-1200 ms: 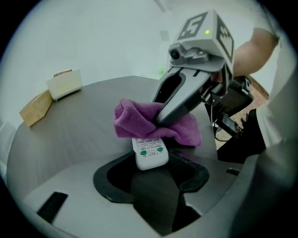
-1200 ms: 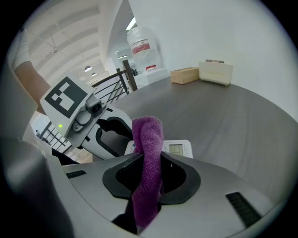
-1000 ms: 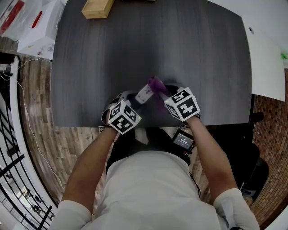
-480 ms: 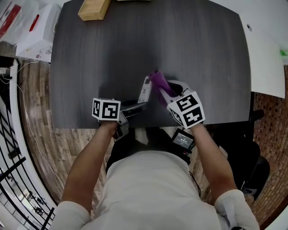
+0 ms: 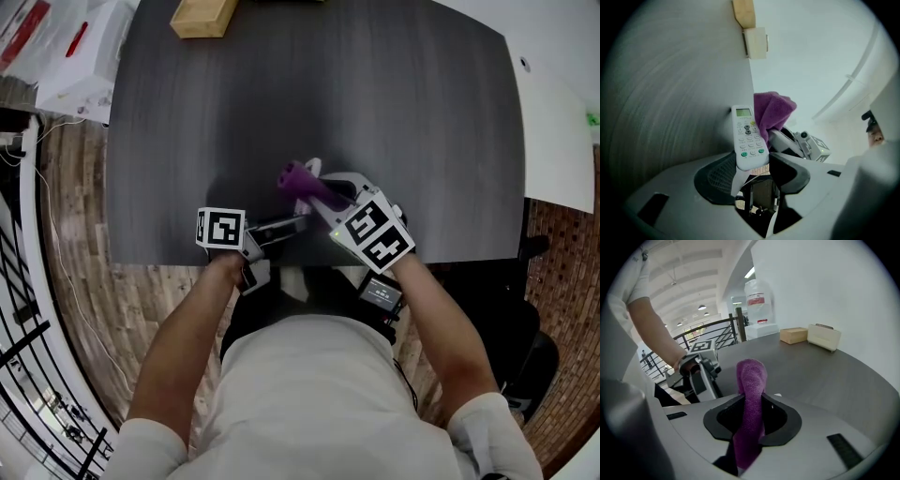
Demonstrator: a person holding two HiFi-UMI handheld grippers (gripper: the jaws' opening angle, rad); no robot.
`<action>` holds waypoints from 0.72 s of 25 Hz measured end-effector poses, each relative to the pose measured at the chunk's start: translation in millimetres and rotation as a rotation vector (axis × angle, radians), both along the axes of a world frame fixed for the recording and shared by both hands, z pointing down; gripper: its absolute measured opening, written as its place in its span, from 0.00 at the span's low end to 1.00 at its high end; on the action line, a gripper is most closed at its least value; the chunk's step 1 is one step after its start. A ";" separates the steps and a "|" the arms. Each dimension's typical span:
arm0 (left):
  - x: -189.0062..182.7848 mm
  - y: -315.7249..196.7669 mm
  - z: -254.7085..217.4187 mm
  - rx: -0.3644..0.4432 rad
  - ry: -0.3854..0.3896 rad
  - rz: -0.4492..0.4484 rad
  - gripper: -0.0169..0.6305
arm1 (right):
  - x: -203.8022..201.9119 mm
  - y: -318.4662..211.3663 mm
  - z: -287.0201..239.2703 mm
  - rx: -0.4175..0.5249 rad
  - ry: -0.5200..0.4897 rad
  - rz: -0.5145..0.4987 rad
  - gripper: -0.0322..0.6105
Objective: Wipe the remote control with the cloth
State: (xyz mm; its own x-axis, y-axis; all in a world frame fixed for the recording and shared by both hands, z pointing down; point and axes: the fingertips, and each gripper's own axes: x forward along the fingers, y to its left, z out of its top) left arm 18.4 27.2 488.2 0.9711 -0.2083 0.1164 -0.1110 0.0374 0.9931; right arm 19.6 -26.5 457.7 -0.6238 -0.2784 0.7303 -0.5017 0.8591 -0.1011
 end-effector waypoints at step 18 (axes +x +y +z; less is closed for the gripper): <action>-11.4 4.6 30.4 0.458 -0.638 0.386 0.36 | 61.1 -54.7 33.7 -0.003 0.196 0.225 0.19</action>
State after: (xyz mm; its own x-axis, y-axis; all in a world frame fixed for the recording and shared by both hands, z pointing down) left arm 7.0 31.8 518.6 0.7612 -0.0374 0.6475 -0.5736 -0.5048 0.6451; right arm 80.6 -81.2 491.4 -0.3939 -0.3914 0.8316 -0.6896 0.7241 0.0142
